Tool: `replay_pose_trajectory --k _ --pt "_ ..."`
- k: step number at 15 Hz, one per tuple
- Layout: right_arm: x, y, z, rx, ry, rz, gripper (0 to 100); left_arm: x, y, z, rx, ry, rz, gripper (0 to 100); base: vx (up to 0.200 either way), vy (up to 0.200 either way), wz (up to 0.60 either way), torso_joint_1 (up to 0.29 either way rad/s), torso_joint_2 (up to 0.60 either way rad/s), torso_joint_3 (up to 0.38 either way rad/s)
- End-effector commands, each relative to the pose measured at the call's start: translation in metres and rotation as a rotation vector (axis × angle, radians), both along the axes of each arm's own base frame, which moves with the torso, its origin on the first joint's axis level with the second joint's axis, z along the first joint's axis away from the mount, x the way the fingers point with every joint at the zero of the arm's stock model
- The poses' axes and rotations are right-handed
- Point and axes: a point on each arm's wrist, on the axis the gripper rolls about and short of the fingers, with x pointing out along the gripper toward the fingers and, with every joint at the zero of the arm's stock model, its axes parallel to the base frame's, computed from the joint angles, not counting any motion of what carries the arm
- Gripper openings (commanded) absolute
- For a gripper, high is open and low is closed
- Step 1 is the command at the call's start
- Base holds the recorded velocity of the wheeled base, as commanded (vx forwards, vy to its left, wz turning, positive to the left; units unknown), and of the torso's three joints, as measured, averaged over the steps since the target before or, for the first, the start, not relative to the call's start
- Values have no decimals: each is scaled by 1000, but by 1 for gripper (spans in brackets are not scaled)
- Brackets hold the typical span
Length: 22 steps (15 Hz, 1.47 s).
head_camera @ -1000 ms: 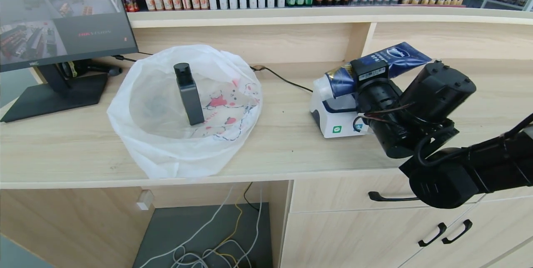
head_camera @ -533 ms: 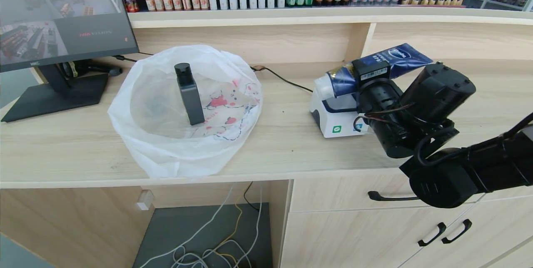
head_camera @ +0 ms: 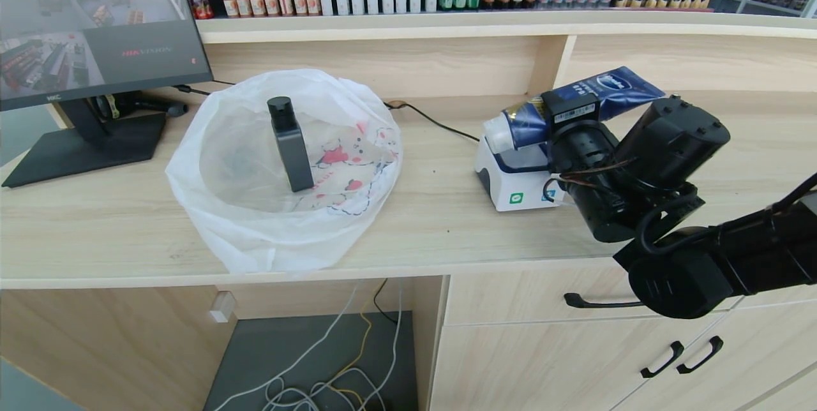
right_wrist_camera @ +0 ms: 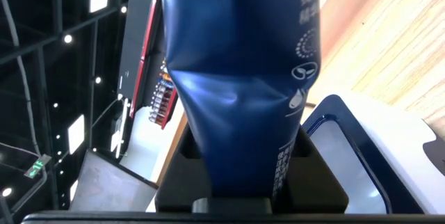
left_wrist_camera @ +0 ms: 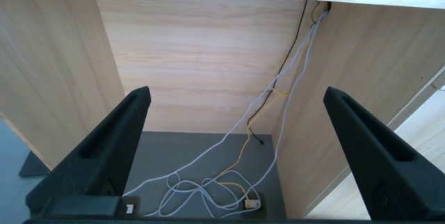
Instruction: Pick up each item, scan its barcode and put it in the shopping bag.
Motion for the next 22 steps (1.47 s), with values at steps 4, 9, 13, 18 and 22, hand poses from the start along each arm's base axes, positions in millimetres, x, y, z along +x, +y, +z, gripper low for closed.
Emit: replay_pose_trajectory --k 4,9,13,18,22 --pt "-1 -1 3 7 -7 0 0 0 0 0 0 0 -1 100 0 0 0 0 0 0" --pt "-4 0 30 27 -63 8 0 0 0 0 0 0 -1 100 0 0 0 0 0 0" --pt "-18 4 65 -60 -165 13 0 0 0 0 0 0 -1 100 0 0 0 0 0 0" --pt "-71 21 103 -241 -325 108 0 0 0 0 0 0 -1 100 0 0 0 0 0 0" --pt "-111 35 88 -693 -470 161 0 0 0 0 0 0 -1 100 0 0 0 0 0 0"
